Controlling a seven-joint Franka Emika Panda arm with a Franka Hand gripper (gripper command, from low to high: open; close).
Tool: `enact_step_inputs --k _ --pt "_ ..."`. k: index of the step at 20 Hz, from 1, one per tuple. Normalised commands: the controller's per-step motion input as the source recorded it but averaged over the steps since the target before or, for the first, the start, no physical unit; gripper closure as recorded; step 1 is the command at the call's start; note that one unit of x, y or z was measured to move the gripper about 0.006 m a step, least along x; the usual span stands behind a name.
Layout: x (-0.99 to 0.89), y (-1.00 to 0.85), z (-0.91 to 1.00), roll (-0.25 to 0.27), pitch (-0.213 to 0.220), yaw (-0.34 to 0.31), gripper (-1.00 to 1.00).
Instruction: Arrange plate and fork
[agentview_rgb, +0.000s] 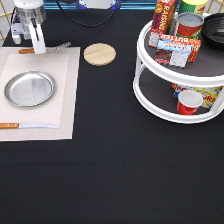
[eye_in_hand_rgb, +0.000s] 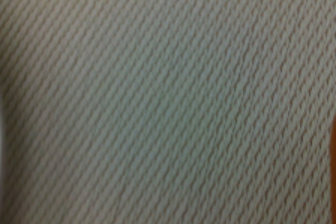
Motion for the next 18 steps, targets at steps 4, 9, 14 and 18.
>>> enact_step_inputs --k 4,9,14,18 --pt "0.43 -0.03 -0.03 0.042 0.027 -0.235 1.0" --pt "0.4 -0.01 -0.03 0.026 0.031 -0.254 1.0" --pt "-0.1 -0.41 -0.06 0.097 0.107 -0.171 1.0" --pt "-0.15 -0.74 0.01 0.169 0.137 -0.03 1.0"
